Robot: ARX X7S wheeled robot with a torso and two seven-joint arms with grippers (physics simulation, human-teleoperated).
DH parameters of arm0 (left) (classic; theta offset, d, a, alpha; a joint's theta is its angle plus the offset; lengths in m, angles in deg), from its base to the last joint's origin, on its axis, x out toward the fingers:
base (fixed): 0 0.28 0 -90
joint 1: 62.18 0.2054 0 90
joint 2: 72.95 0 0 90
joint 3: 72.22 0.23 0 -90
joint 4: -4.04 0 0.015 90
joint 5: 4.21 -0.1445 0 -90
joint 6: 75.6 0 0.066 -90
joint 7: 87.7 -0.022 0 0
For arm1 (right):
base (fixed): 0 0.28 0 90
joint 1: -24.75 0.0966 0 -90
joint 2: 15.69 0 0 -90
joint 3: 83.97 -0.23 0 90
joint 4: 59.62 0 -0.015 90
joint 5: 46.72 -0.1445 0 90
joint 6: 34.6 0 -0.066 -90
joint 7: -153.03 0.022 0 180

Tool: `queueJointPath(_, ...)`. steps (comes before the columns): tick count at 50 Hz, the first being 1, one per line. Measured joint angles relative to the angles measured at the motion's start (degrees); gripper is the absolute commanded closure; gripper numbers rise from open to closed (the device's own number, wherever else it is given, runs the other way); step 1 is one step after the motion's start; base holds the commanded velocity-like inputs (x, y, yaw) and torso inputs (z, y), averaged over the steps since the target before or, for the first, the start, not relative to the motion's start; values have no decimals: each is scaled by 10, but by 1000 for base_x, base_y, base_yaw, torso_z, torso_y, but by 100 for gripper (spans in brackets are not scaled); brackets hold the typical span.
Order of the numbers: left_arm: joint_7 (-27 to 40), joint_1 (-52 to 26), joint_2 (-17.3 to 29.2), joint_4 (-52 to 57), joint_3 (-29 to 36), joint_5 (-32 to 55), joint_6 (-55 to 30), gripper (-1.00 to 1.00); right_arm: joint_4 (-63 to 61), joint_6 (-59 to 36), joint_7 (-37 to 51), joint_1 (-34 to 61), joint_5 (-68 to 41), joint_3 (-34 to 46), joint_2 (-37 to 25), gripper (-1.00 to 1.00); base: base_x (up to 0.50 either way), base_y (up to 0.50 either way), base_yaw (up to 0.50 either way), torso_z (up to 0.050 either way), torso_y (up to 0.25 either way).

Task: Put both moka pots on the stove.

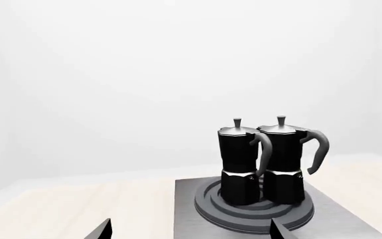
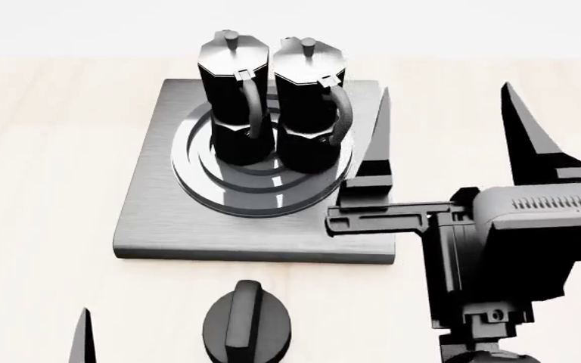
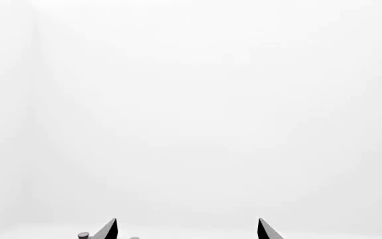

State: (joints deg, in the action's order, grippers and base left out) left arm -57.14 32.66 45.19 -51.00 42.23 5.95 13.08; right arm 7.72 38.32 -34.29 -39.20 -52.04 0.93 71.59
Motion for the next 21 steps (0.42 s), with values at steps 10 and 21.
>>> queueJointPath(10,1,0,1,0,1,0,0,-100,-20,50,12,-59,-23,-2,-4,-100,0,0,0,0,0)
queueJointPath(21,2,0,1,0,2,-1,0,-100,-21,95,19,-118,-46,2,-8,-100,0,0,0,0,0)
